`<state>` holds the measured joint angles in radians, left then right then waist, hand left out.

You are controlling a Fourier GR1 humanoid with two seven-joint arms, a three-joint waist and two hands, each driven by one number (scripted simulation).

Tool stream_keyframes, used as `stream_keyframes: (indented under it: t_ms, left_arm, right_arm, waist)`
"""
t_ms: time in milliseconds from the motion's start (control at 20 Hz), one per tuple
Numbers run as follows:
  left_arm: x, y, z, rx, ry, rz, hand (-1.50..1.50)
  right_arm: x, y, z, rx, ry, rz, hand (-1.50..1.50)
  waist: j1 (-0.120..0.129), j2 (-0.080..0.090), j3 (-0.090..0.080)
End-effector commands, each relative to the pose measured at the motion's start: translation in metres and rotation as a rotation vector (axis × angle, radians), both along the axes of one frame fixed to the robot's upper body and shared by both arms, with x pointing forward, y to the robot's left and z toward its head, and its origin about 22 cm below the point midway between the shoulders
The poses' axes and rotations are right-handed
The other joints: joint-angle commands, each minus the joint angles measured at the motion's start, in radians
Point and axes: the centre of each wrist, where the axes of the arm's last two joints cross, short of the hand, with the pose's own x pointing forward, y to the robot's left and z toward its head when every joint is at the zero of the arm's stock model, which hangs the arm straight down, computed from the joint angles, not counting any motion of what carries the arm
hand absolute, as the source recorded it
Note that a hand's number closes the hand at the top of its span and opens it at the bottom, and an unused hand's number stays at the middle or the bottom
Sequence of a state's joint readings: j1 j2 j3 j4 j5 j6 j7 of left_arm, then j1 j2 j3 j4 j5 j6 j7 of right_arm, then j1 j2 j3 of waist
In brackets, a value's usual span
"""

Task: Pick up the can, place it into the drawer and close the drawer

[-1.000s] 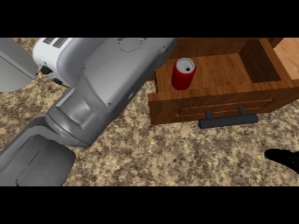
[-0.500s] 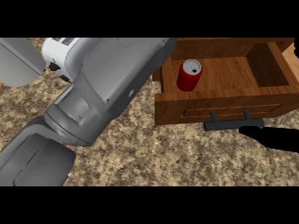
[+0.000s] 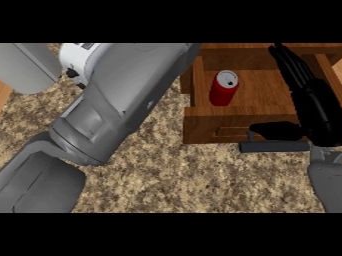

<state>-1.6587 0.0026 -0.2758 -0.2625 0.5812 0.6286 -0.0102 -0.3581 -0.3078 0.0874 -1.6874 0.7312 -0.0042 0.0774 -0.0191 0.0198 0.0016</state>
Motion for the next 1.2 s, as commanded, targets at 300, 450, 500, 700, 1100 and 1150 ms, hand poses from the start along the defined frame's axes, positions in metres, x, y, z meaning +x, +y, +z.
stream_keyframes:
  t_ms: [300, 450, 500, 700, 1100, 1150]
  left_arm:
    - [0.007, 0.019, 0.007, -0.022, 0.010, -0.007, -1.50]
    - [0.015, 0.042, 0.005, -0.010, 0.004, 0.019, -1.50]
    - [0.014, 0.042, 0.005, -0.016, 0.018, 0.018, -1.50]
    - [0.015, 0.049, 0.016, 0.000, 0.014, 0.026, -1.50]
    - [0.015, 0.070, -0.002, 0.006, 0.014, 0.018, -1.50]
    - [0.021, 0.094, 0.004, -0.009, 0.041, 0.023, -1.50]
  right_arm:
    - [0.058, 0.031, -0.065, -0.150, -0.011, -0.055, -1.50]
    - [0.077, 0.028, -0.064, -0.191, -0.019, -0.062, -1.50]
    - [0.070, 0.031, -0.089, -0.179, -0.027, -0.086, -1.50]
    - [0.100, 0.053, -0.074, -0.204, -0.067, -0.149, -1.50]
    - [0.137, 0.056, -0.053, -0.207, -0.157, -0.227, -1.50]
    - [0.138, 0.041, -0.054, -0.211, -0.165, -0.240, -1.50]
  waist:
    - [0.039, -0.008, 0.000]
    - [0.045, -0.009, -0.001]
    - [0.048, -0.012, -0.001]
    - [0.063, -0.011, -0.001]
    - [0.095, -0.008, -0.001]
    - [0.098, -0.005, -0.001]
